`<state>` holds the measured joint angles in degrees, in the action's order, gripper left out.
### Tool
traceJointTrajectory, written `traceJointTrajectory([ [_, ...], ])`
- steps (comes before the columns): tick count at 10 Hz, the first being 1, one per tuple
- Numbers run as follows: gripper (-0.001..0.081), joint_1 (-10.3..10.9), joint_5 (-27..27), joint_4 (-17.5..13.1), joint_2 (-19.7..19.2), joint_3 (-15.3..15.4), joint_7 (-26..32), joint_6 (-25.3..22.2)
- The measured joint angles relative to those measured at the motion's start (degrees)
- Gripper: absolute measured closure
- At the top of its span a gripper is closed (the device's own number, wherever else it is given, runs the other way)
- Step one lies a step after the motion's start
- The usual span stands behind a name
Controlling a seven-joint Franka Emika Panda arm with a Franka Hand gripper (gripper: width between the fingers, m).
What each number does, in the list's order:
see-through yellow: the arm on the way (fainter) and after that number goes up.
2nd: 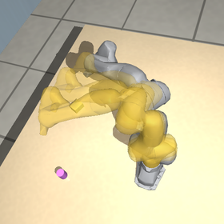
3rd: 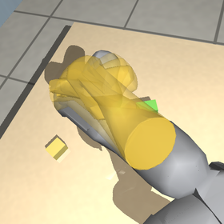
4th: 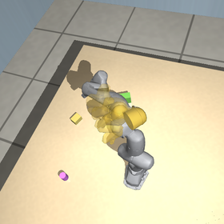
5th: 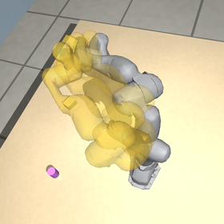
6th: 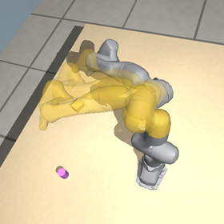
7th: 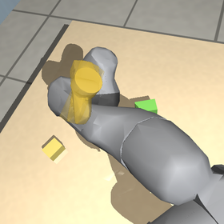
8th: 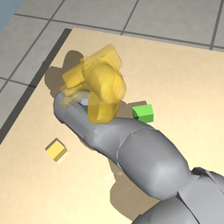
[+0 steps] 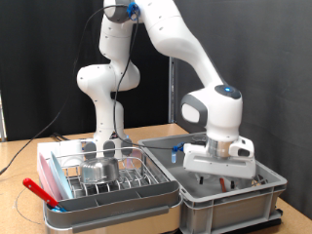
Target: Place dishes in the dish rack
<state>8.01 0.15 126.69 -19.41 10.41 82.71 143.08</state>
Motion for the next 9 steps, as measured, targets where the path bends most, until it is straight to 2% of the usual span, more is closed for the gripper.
traceJointTrajectory([
  [6,-0.0002,0.3,-2.2,-4.5,-6.2,-0.3,0.0,1.5],
  [9,-0.0002,0.4,-3.7,-5.7,-8.1,-0.4,0.0,1.4],
])
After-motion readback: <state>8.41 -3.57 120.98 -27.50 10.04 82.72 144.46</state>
